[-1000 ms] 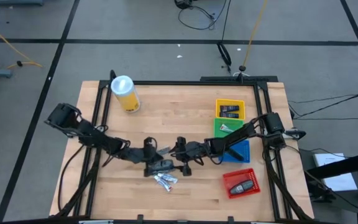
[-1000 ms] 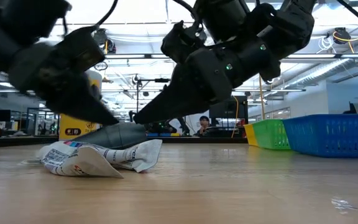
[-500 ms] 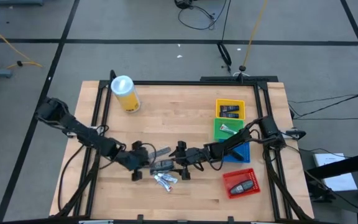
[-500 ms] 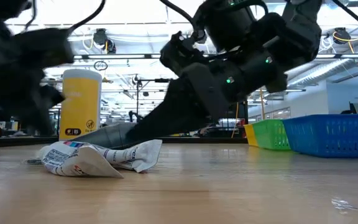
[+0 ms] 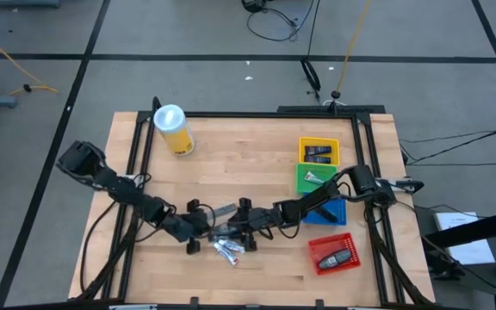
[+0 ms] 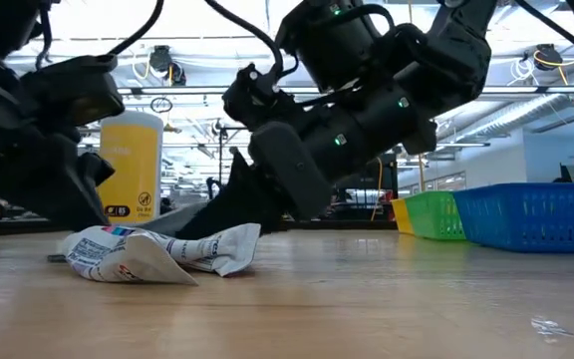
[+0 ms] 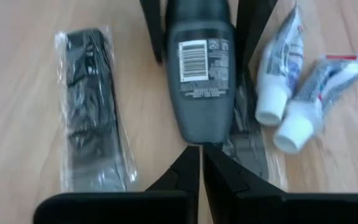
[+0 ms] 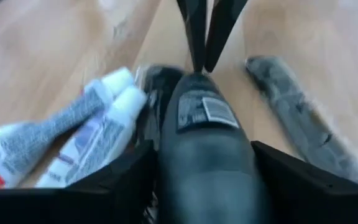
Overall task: Pick & Place Travel size toiletries
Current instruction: Put the gray deodorant roll on into the orange bin
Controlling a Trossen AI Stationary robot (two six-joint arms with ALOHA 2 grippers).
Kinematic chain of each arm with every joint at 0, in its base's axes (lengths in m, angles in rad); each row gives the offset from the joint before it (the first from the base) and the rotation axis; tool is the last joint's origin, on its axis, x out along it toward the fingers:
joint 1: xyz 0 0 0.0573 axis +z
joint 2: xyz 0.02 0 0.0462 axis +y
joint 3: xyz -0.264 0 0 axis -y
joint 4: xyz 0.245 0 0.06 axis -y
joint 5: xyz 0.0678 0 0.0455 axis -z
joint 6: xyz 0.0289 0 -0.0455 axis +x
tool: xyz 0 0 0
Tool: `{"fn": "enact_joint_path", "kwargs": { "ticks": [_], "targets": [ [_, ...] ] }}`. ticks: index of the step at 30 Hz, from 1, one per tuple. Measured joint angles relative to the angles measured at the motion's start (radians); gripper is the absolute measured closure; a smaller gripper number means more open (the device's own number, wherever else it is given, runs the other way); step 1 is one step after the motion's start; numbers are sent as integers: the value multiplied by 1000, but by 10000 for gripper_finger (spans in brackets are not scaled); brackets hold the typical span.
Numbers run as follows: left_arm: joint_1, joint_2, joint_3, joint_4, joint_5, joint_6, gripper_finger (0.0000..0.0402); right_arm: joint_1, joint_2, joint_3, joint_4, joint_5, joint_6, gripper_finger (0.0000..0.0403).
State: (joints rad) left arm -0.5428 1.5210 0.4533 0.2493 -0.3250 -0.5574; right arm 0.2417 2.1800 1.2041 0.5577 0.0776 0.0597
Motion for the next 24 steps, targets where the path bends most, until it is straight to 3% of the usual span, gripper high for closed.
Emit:
{"fn": "enact_joint_path", "kwargs": {
  "ticks": [4, 11, 19, 24],
  "targets": [
    [16, 12, 0, 29, -6, 13, 383, 0, -14, -2, -25, 1, 2, 199],
    [22, -80, 1, -62, -68, -1, 383, 11, -167, 0, -201, 39, 15, 199],
    [17, -106, 1, -80, -190, 24, 383, 71, -497, -1, -684, 238, 38, 199],
    [17, -101, 0, -49, -254, 24, 383, 150, -725, -2, -1064, 214, 210, 199]
  ]
}}
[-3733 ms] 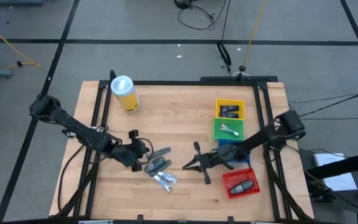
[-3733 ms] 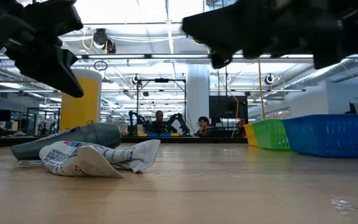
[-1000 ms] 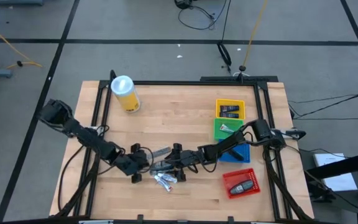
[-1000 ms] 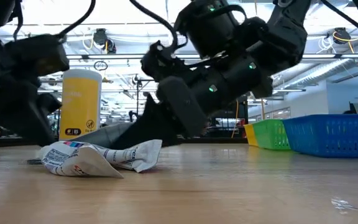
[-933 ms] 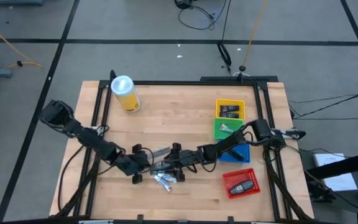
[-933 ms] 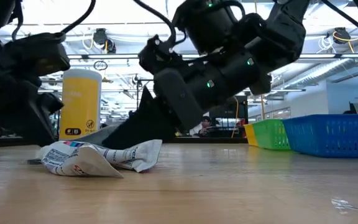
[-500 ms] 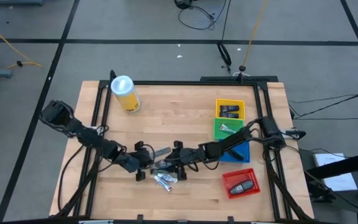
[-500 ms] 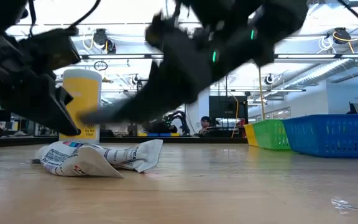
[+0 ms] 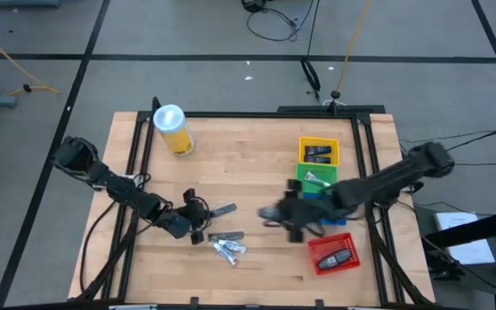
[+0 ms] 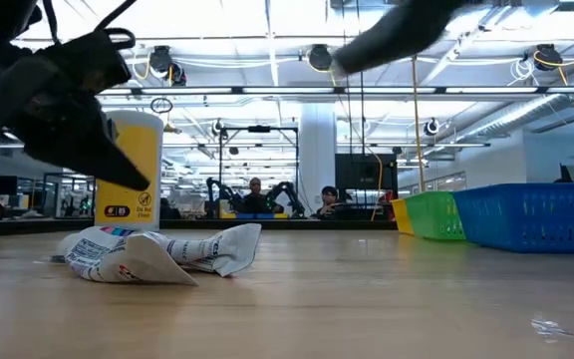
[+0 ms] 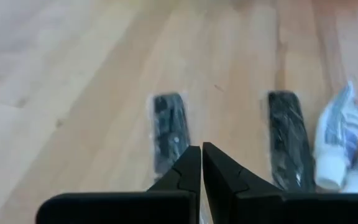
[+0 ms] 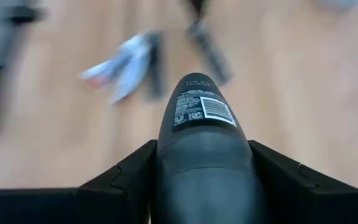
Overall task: Pick & Place Travel size toiletries
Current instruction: Put the gray deodorant roll on into the orange bin
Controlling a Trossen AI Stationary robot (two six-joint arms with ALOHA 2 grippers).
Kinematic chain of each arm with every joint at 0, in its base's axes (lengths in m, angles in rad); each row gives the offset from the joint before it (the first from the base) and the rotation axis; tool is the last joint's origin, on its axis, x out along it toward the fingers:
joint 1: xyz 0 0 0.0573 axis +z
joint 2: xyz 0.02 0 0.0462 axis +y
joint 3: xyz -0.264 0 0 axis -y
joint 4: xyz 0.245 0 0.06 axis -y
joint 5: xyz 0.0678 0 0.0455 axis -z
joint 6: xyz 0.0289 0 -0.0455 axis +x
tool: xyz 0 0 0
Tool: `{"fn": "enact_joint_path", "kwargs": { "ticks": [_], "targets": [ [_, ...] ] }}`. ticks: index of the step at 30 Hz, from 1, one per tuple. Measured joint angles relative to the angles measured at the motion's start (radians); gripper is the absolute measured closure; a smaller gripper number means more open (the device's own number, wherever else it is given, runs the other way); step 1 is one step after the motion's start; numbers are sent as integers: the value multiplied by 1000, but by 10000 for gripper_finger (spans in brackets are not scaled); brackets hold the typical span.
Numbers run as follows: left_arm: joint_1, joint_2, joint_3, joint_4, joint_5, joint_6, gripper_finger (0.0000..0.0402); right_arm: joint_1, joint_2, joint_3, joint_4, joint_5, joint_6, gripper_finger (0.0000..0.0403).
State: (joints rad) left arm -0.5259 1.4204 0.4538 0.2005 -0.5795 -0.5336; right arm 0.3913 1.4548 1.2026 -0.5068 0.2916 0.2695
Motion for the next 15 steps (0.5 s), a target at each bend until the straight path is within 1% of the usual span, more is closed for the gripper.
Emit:
{"fn": "enact_joint_path", "kwargs": {
  "ticks": [2, 5, 7, 9, 11, 12, 15],
  "targets": [
    [0, 0, 0, 34, -29, 20, 383, 60, -82, 0, -134, -50, 143, 199],
    [2, 0, 0, 95, -51, 83, 383, 168, -168, 0, -281, -99, 419, 199],
    [8, 0, 0, 149, -51, 129, 383, 250, -192, 0, -363, -113, 599, 199],
    [19, 0, 0, 199, -51, 164, 383, 330, -189, 0, -424, -114, 752, 199],
    [29, 0, 0, 241, -52, 191, 383, 403, -173, -15, -441, -122, 858, 199],
    [33, 0, 0, 251, -52, 196, 383, 428, -163, -28, -438, -143, 898, 199],
    [37, 0, 0, 253, -52, 186, 383, 486, -125, -80, -396, -181, 961, 199]
  ]
}}
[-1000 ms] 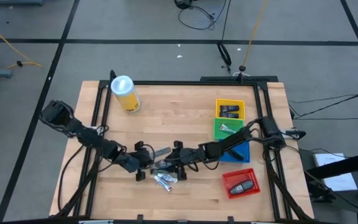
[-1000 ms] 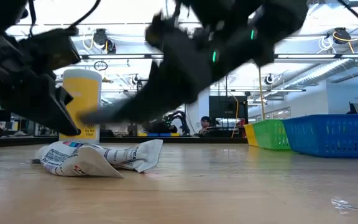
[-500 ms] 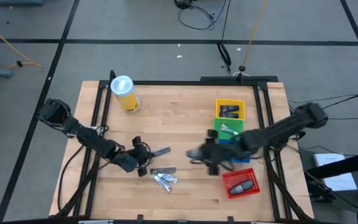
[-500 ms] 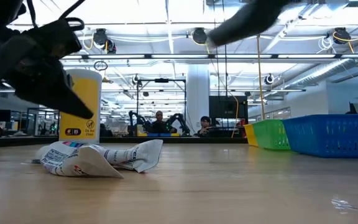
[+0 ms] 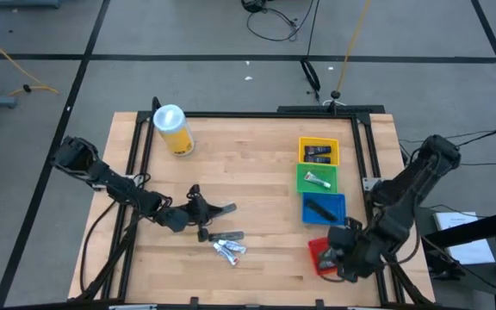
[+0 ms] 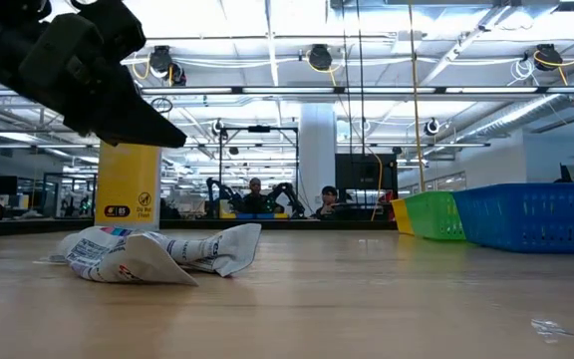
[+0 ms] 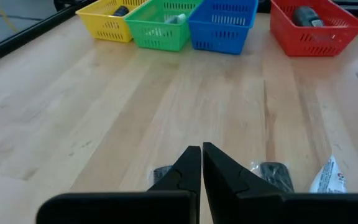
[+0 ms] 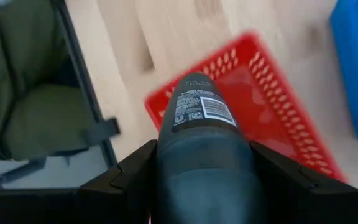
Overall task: Pick & Place Travel size toiletries
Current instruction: Put the gray deodorant roll on into the orange bin
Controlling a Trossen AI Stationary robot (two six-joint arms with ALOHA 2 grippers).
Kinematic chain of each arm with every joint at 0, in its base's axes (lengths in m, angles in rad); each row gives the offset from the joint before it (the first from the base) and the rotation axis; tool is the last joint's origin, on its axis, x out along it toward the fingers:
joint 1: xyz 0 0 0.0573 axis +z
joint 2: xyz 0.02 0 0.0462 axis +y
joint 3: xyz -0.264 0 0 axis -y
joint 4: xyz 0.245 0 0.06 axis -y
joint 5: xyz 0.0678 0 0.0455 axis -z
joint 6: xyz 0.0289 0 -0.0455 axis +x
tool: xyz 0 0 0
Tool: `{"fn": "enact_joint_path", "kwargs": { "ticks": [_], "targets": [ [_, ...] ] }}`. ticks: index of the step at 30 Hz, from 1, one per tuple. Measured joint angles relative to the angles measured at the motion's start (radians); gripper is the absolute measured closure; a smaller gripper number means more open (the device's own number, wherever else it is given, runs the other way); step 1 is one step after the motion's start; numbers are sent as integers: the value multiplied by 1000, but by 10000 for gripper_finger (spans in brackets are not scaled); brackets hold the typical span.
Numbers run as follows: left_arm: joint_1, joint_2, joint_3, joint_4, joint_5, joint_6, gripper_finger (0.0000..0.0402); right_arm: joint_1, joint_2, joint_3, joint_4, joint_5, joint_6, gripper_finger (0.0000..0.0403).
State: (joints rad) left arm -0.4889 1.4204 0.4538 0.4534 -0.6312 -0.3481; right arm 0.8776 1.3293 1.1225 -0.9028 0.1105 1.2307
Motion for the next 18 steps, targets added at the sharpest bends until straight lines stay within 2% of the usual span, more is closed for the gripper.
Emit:
{"fn": "enact_joint_path", "kwargs": {
  "ticks": [5, 10, 18],
  "targets": [
    [0, 0, 0, -1, 0, -5, 383, 9, 30, -135, 110, -30, -12, 198],
    [0, 0, 0, 1, 0, -9, 383, -26, 20, -249, 210, -36, -31, 172],
    [0, 0, 0, 1, 1, -8, 382, -77, 10, -316, 237, -141, -37, 173]
  ]
}}
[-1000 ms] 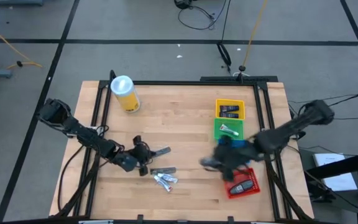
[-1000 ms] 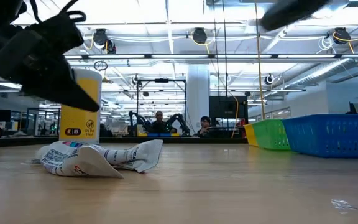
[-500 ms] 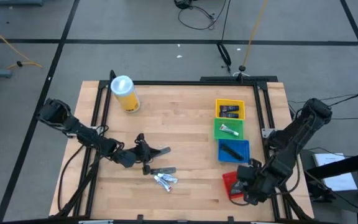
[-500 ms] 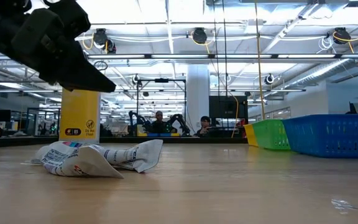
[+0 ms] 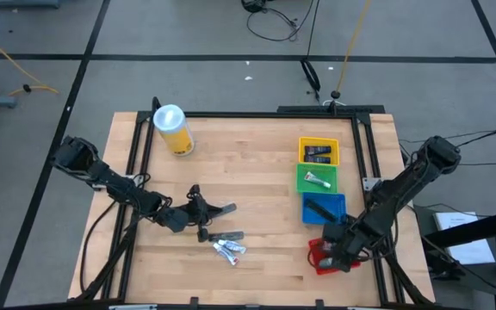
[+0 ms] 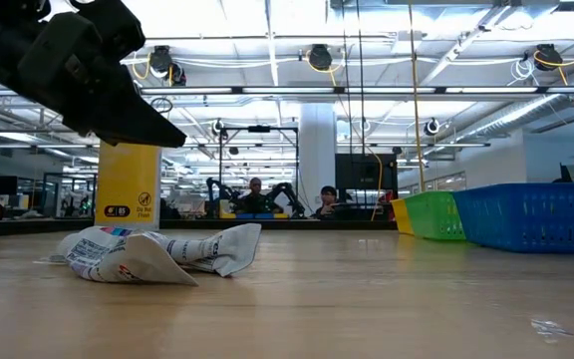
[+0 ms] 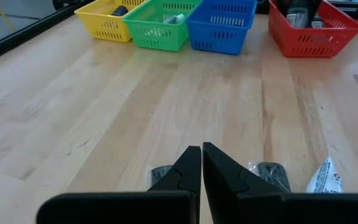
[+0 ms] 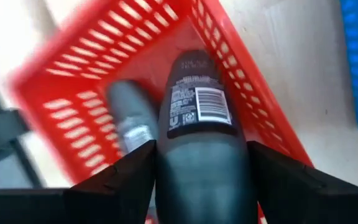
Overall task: Pick & Place Travel size toiletries
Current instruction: Put the gray deodorant roll on into the orange bin
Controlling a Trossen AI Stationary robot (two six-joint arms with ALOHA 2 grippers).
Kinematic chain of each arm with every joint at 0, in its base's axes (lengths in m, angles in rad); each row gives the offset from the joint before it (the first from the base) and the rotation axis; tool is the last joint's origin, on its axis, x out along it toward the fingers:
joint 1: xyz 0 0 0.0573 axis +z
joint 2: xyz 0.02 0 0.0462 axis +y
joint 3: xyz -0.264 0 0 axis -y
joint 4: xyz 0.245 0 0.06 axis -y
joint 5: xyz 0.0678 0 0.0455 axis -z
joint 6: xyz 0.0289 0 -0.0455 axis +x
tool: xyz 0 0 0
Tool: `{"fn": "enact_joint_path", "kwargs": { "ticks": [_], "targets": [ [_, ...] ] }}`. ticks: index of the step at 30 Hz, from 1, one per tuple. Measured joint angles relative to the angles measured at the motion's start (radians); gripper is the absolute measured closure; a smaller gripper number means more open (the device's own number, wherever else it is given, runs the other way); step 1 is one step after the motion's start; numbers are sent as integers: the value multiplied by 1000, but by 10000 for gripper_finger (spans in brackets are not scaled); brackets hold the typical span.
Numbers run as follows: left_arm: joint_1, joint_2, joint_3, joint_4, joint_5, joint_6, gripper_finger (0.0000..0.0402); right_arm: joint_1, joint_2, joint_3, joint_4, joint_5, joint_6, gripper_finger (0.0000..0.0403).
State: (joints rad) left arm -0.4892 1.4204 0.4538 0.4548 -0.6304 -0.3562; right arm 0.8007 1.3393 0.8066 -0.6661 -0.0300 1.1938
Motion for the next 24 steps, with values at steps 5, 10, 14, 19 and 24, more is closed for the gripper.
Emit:
{"fn": "enact_joint_path", "kwargs": {
  "ticks": [5, 10, 14, 19, 24],
  "targets": [
    [0, 0, 0, 0, 0, 46, 382, -9, -78, 1, 0, -1, 29, 178],
    [1, 0, 0, -1, 0, 66, 382, -9, -178, 2, 3, 3, 111, 178],
    [6, 0, 0, -1, 1, 71, 382, -9, -219, 2, 3, 22, 129, 178],
    [6, 0, 0, -1, 2, 67, 382, -9, -214, -1, 4, 29, 99, 178],
    [6, 0, 0, -7, 3, 66, 382, -9, -188, -48, 52, 29, 79, 179]
  ]
}}
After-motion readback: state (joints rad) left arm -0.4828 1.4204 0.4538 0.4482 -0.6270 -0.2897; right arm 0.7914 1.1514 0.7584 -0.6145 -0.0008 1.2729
